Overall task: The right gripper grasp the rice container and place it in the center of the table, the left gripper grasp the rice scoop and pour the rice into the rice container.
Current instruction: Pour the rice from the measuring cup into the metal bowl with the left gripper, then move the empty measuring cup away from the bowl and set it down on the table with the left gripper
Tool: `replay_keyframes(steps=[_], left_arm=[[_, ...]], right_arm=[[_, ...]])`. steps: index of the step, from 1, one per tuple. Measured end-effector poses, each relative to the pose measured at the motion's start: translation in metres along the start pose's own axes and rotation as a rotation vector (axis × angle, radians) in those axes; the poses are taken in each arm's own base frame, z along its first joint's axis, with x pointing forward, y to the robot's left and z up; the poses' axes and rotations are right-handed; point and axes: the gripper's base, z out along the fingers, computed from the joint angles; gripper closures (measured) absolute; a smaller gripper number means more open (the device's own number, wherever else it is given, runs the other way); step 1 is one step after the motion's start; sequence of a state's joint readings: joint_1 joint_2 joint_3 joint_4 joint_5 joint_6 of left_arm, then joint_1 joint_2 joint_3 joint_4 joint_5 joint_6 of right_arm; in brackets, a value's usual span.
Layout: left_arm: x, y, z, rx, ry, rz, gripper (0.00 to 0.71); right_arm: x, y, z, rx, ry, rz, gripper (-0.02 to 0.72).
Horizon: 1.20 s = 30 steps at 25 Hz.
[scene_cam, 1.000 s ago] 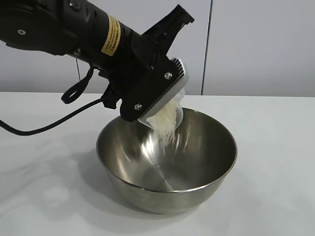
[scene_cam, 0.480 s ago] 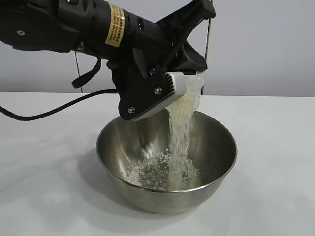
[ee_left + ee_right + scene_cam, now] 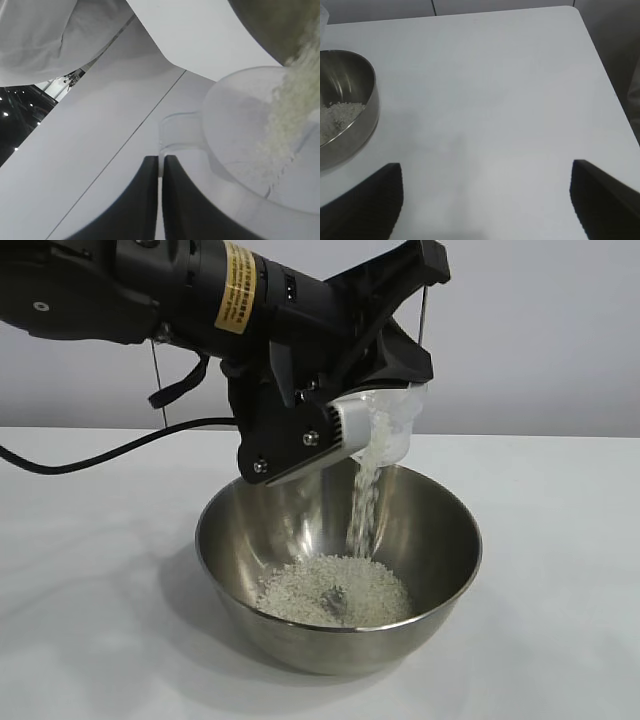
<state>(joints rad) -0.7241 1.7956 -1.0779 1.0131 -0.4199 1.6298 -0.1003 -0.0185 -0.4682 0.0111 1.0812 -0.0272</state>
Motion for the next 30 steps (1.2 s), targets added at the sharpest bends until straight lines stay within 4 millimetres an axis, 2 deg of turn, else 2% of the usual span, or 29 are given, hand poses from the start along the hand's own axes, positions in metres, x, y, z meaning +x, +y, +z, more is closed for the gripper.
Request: replay_keyframes(steps=[12, 15, 19, 23, 30], left_arm=[[0.000, 0.000, 0.000, 0.000, -0.004, 0.006, 0.702], [0.000, 0.000, 0.000, -0.003, -0.004, -0.061, 0.702], [-0.003, 0.004, -0.001, -0.056, -0.018, -0.319, 0.702], [-0.010, 0.008, -0.003, -0.159, -0.039, -0.720, 0.702], [0.009, 0.002, -0.014, -0.378, 0.184, -1.485, 0.702]], right_arm=[[0.000, 0.000, 0.000, 0.000, 0.000, 0.000, 0.083], [0.000, 0.000, 0.000, 0.000, 0.000, 0.000, 0.083], [0.000, 0.000, 0.000, 0.000, -0.001, 0.000, 0.083], [0.000, 0.000, 0.000, 0.000, 0.000, 0.000, 0.083], [0.000, 0.000, 0.000, 0.000, 0.000, 0.000, 0.083]])
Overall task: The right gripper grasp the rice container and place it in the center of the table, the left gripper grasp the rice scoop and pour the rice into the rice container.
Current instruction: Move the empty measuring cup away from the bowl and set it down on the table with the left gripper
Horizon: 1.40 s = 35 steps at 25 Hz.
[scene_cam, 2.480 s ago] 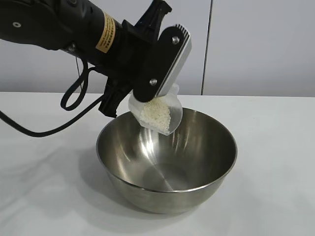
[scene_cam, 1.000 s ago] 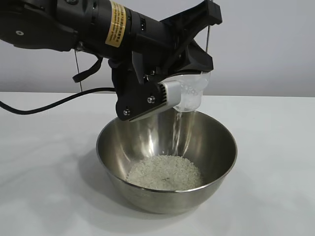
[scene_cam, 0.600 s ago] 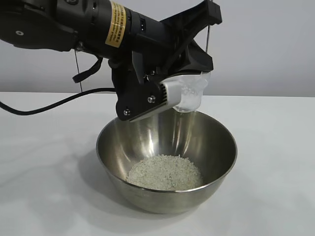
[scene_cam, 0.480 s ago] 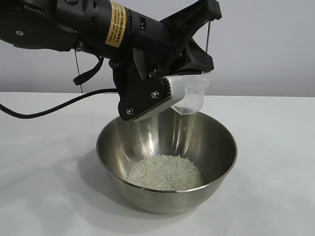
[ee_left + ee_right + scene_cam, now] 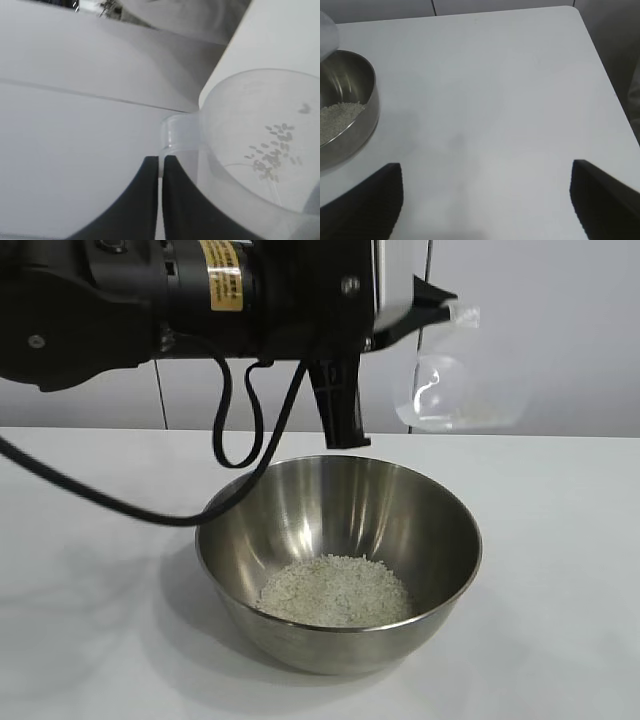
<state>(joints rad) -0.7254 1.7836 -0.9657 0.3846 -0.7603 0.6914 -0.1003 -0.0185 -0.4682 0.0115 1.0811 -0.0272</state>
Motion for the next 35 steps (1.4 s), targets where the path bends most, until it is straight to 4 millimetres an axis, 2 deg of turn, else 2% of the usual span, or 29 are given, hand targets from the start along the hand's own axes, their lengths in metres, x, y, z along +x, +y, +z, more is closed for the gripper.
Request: replay_keyframes(steps=[2, 6, 9, 12, 15, 17, 21, 27, 35], left_arm=[[0.001, 0.012, -0.008, -0.114, 0.031, -0.196, 0.702], [0.009, 0.038, -0.042, -0.355, 0.017, -0.532, 0.702], [0.027, 0.051, -0.075, -0.485, 0.003, -0.698, 0.702], [0.052, 0.051, -0.112, -0.581, 0.056, -0.810, 0.702], [0.077, 0.039, -0.143, -0.632, 0.149, -0.846, 0.702], [0.091, 0.024, -0.163, -0.611, 0.239, -0.850, 0.702], [0.113, -0.002, -0.183, -0.532, 0.359, -0.882, 0.702], [0.145, -0.031, -0.189, -0.475, 0.506, -0.951, 0.702], [0.168, -0.066, -0.190, -0.392, 0.636, -1.009, 0.702]], right_arm=[[0.000, 0.000, 0.000, 0.000, 0.000, 0.000, 0.083], [0.000, 0.000, 0.000, 0.000, 0.000, 0.000, 0.083], [0.000, 0.000, 0.000, 0.000, 0.000, 0.000, 0.083], [0.000, 0.000, 0.000, 0.000, 0.000, 0.000, 0.083], [0.000, 0.000, 0.000, 0.000, 0.000, 0.000, 0.083], [0.000, 0.000, 0.000, 0.000, 0.001, 0.000, 0.083], [0.000, 0.000, 0.000, 0.000, 0.001, 0.000, 0.083], [0.000, 0.000, 0.000, 0.000, 0.001, 0.000, 0.083], [0.000, 0.000, 0.000, 0.000, 0.001, 0.000, 0.083]])
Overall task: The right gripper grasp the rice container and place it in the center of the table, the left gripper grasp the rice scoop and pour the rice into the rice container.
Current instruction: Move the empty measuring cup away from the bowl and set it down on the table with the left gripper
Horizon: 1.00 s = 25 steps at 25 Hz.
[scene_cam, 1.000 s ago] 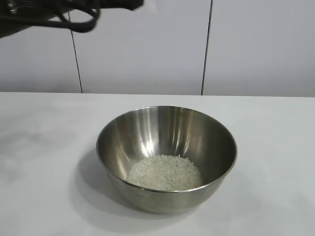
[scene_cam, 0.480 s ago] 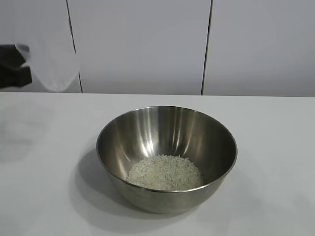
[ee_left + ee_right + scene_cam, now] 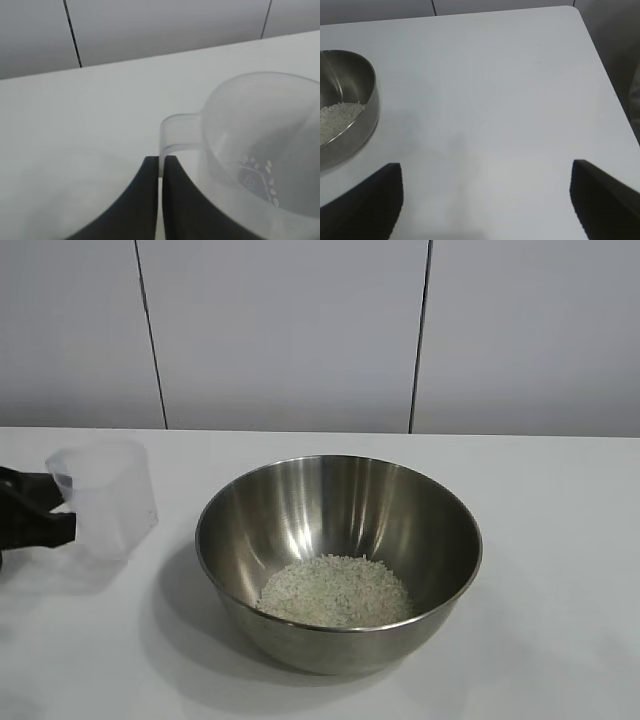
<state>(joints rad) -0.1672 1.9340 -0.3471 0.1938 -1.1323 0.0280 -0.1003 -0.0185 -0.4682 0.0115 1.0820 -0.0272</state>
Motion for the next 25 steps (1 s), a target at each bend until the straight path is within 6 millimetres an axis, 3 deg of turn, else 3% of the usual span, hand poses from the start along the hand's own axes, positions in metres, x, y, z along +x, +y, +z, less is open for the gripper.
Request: replay_keyframes(steps=[6, 12, 21, 25], left_arm=[[0.024, -0.002, 0.006, 0.009, 0.090, -0.016, 0.702], [0.026, -0.002, 0.007, 0.008, 0.085, -0.019, 0.686], [0.026, -0.002, 0.007, 0.012, 0.086, 0.020, 0.435], [0.031, -0.003, 0.001, 0.015, 0.108, 0.023, 0.385]], right_arm=[[0.000, 0.000, 0.000, 0.000, 0.000, 0.000, 0.083], [0.000, 0.000, 0.000, 0.000, -0.002, 0.000, 0.083], [0.000, 0.000, 0.000, 0.000, -0.001, 0.000, 0.083], [0.000, 0.000, 0.000, 0.000, -0.001, 0.000, 0.083]])
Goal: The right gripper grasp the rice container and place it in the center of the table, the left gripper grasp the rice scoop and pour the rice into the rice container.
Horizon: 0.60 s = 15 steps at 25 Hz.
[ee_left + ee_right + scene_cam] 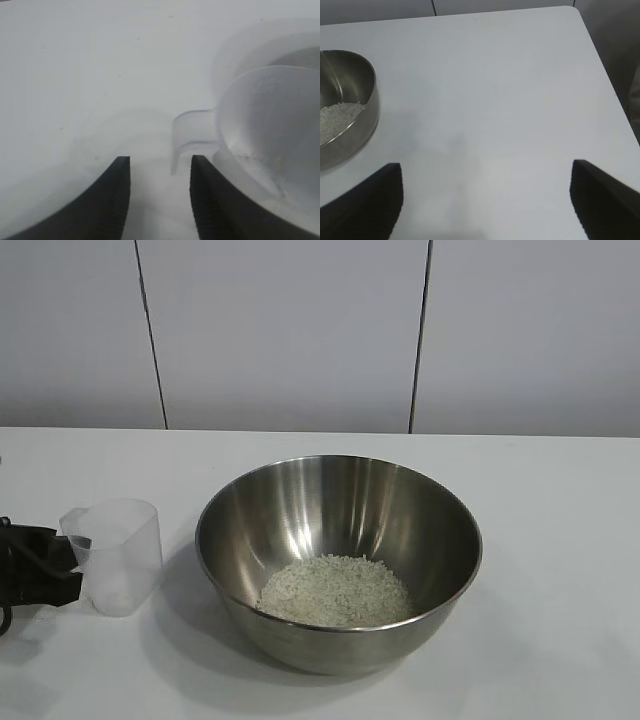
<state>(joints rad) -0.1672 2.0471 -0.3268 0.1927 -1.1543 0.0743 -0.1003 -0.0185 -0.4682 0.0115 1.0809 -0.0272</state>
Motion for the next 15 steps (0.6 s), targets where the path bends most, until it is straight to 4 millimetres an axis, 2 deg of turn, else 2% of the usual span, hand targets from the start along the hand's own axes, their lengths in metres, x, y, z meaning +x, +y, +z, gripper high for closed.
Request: replay_keyframes(steps=[3, 9, 15], left_arm=[[0.008, -0.003, -0.009, 0.007, 0.040, 0.025, 0.347], [0.017, -0.007, -0.024, 0.015, 0.087, 0.043, 0.174], [-0.010, -0.004, -0.042, -0.025, -0.030, 0.061, 0.141]], right_arm=[[0.000, 0.000, 0.000, 0.000, 0.000, 0.000, 0.083], [0.000, 0.000, 0.000, 0.000, 0.000, 0.000, 0.083], [0.000, 0.000, 0.000, 0.000, 0.000, 0.000, 0.083]])
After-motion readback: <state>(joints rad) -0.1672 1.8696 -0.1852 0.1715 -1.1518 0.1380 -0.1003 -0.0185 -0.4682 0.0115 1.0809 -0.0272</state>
